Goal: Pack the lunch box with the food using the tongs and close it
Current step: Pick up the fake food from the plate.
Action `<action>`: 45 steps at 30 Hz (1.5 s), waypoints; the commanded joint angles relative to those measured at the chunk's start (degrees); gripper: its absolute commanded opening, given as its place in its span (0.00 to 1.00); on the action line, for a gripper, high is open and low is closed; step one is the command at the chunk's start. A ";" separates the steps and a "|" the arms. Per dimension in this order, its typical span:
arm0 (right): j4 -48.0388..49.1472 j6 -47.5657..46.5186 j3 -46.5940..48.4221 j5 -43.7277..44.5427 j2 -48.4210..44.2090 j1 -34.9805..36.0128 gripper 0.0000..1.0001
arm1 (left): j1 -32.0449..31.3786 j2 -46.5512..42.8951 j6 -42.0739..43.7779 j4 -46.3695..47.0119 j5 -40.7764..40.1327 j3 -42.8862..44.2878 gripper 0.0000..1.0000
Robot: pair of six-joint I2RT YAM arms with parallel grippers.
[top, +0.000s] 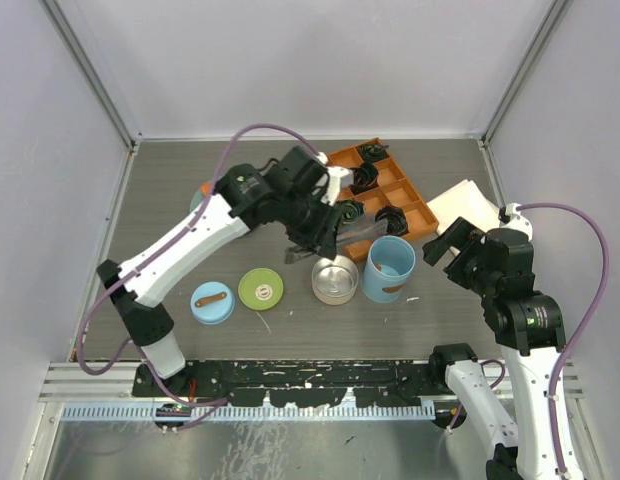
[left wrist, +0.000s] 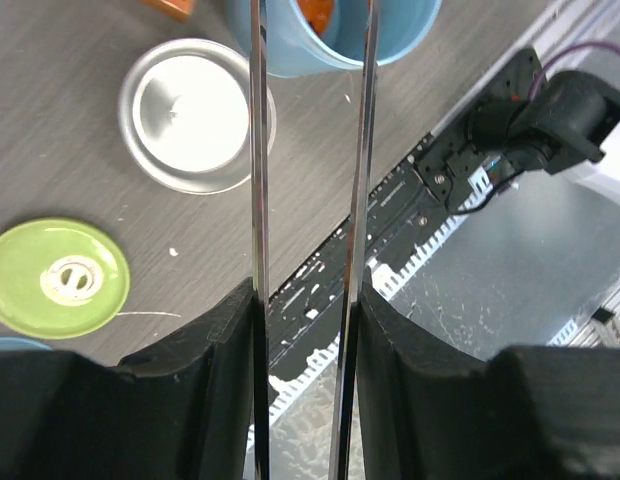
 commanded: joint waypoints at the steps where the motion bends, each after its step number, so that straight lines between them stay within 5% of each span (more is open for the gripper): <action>1: 1.43 0.89 1.32 0.21 -0.30 -0.18 1.00 | 5.69 -8.30 -1.57 5.13 -2.30 -2.98 0.41; 12: 1.39 0.98 1.63 -0.23 -0.12 -0.18 1.00 | 22.87 -15.08 2.69 2.41 -4.81 -13.04 0.43; 28: 1.51 0.78 1.41 -0.52 0.21 -0.18 1.00 | 45.90 -11.22 8.99 3.16 -5.49 -17.66 0.45; 45: 2.27 0.19 1.02 -1.05 1.45 -0.18 1.00 | 48.60 -0.36 11.41 4.46 -10.35 -13.43 0.44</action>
